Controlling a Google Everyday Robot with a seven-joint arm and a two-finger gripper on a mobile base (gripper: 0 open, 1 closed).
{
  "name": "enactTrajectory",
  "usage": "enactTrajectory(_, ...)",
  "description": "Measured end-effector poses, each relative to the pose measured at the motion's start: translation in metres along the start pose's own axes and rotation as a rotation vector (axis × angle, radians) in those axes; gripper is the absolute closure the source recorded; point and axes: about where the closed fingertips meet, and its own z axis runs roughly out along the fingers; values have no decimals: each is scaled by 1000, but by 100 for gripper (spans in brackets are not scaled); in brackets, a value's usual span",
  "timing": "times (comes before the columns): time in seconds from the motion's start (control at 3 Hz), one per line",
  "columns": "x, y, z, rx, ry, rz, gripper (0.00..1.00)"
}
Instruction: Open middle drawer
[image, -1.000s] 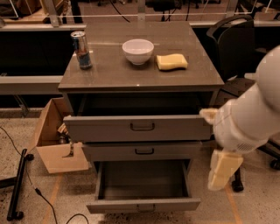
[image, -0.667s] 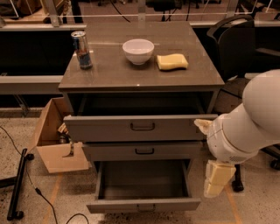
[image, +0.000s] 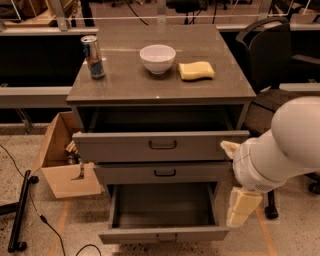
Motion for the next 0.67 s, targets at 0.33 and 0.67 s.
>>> enactTrajectory(0.33,26,20,74,-13,0,68,0)
enactTrajectory(0.67,43,33,132,14,-26,62,0)
